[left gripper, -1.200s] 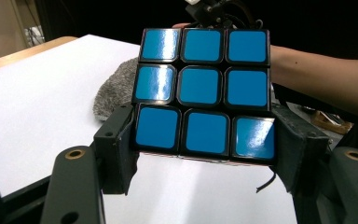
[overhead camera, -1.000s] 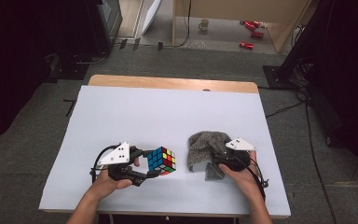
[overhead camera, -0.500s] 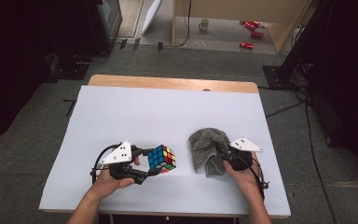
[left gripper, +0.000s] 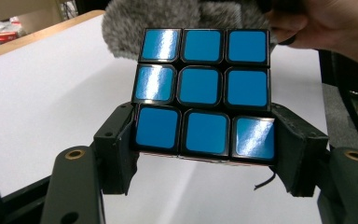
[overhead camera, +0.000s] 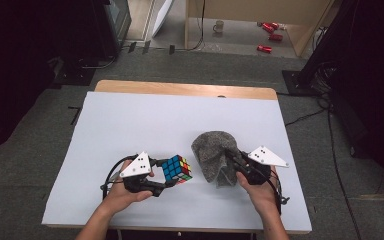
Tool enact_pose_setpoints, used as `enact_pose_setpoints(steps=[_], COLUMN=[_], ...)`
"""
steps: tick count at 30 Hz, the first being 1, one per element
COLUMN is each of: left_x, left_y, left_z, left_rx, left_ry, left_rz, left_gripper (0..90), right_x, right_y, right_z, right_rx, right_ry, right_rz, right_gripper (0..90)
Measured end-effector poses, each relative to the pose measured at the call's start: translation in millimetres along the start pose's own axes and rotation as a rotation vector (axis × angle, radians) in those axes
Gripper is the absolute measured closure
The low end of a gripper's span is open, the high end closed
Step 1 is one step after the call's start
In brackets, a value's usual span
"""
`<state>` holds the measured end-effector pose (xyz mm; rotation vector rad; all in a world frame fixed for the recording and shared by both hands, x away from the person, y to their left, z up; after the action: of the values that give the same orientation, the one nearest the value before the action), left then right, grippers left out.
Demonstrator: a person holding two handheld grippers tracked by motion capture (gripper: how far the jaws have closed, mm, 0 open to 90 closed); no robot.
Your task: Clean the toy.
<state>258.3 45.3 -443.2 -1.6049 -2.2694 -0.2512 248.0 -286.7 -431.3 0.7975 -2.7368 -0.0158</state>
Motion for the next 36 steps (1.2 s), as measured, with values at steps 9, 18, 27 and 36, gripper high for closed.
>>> enact_pose_setpoints(steps=[9,18,27,36], left_x=[-12.0,-18.5,-24.7,-27.5], left_y=[-7.9,-12.8,-16.5,-23.9], left_z=[-0.4,-0.9,-1.7,-7.3], left_rx=[-0.027,-0.037,-0.043,-0.084], left_ry=[0.061,0.098,0.156,0.188], left_rz=[-0.042,-0.063,-0.115,-0.162], left_gripper=[33.7,33.7,33.7,33.8], right_x=[-0.3,-6.5,-14.6,-20.2], right_y=[34.6,64.7,81.6,94.8], right_z=[-14.0,-15.2,-8.9,-5.2], right_rx=[0.025,0.056,0.079,0.090], right_ry=[-0.046,-0.045,-0.012,0.032], right_rz=[-0.127,-0.251,-0.332,-0.403], right_gripper=[79.1,79.0,78.9,78.7])
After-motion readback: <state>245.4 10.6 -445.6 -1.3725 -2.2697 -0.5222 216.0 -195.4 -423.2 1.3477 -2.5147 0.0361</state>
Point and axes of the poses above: each handheld gripper's, and its own axes: x roughly backward along the jaws, z roughly out of its underside, y roughly to its left, the point moved 1 cm from there along -x, roughly forward along the jaws, and after that the axes turned 3 degrees about -y, right-handed, at the moved point
